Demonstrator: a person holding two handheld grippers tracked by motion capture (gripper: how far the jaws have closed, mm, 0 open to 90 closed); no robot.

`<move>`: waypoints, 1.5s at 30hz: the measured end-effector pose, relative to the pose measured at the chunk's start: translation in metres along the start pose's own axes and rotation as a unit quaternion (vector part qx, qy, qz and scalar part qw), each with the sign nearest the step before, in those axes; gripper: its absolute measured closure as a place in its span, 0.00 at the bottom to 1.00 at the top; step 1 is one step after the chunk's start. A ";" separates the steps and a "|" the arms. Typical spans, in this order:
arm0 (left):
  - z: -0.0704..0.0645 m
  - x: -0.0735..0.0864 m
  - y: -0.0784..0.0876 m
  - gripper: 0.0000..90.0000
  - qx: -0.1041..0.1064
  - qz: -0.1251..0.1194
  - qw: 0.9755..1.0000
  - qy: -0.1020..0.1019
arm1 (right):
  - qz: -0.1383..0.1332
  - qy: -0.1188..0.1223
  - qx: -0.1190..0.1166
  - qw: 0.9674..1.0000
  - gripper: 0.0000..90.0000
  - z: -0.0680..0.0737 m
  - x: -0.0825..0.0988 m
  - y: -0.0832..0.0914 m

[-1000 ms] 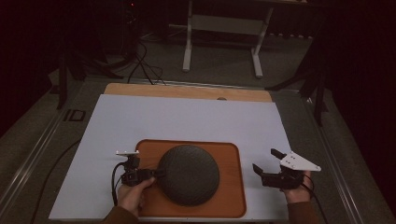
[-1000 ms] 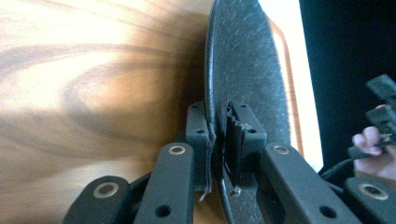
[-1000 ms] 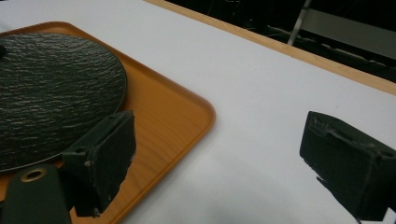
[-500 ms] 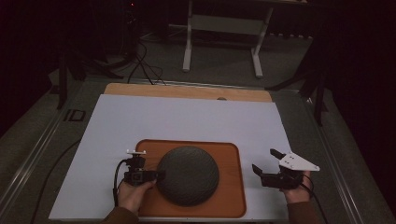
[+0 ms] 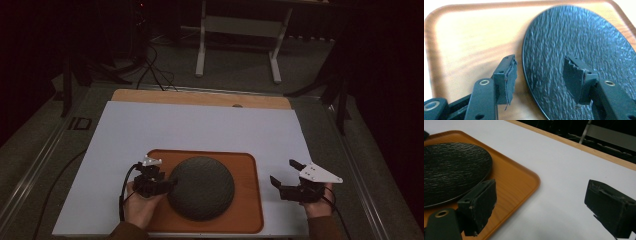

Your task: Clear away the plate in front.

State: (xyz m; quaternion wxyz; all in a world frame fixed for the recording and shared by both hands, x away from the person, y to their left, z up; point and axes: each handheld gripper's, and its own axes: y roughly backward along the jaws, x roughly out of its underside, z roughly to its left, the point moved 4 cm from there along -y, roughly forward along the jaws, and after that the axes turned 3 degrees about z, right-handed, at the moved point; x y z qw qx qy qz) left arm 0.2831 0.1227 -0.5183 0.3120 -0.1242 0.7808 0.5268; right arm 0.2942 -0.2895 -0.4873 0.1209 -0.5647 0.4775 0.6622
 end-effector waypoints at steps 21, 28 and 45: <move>0.049 -0.026 0.064 0.37 -0.080 -0.125 0.987 -0.055 | -0.001 -0.001 0.003 1.000 0.12 -0.001 0.000 0.001; 0.076 -0.024 0.087 0.29 -0.114 -0.167 0.978 -0.059 | -0.004 -0.004 0.005 1.000 0.12 -0.003 0.000 0.003; 0.099 -0.007 0.113 0.17 -0.132 -0.252 0.957 -0.057 | -0.011 -0.006 0.007 1.000 0.12 -0.005 0.000 0.005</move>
